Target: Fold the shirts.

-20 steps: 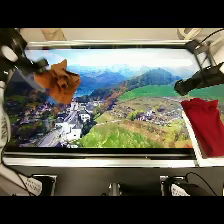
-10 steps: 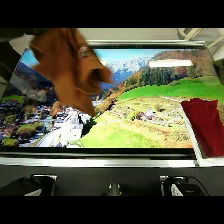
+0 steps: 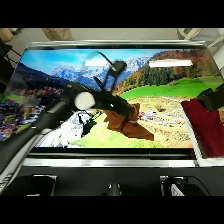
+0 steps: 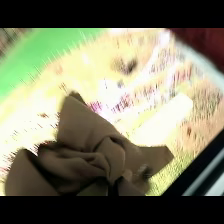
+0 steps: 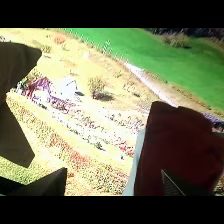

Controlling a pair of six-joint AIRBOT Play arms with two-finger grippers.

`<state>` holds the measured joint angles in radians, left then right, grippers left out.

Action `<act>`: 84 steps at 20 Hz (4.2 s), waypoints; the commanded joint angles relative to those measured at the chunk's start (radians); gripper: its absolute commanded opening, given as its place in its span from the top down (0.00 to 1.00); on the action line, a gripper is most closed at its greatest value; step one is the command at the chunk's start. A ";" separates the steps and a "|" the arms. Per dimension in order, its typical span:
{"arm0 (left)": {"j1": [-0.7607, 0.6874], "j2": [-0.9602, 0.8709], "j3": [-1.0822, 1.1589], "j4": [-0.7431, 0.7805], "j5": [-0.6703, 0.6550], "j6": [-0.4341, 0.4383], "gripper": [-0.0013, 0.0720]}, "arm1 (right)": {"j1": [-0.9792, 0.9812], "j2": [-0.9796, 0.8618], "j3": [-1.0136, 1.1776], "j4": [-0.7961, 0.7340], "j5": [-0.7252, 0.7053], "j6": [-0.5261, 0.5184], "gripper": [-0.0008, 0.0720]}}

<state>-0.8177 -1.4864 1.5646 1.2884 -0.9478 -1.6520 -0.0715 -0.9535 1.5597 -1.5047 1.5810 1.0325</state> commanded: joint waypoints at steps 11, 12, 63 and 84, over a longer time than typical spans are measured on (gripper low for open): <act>0.336 -0.053 0.042 0.065 -0.373 0.007 0.11 | 0.000 -0.346 -0.389 0.256 -0.066 -0.131 0.09; 0.363 -0.058 -0.003 0.049 -0.371 0.006 0.11 | 0.000 -0.346 -0.442 0.265 -0.082 -0.149 0.04; 0.369 0.665 0.039 -0.162 0.161 0.087 0.95 | 0.000 0.393 -0.024 0.447 -0.398 -0.072 0.97; 0.537 0.021 -0.286 -0.029 -0.409 0.107 0.05 | 0.000 -0.206 -0.666 0.355 -0.443 -0.040 0.96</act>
<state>-0.3546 -1.4807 1.2690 1.1130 -1.0637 -1.5921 -0.0711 -1.1332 0.9081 -1.1572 1.1271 1.0389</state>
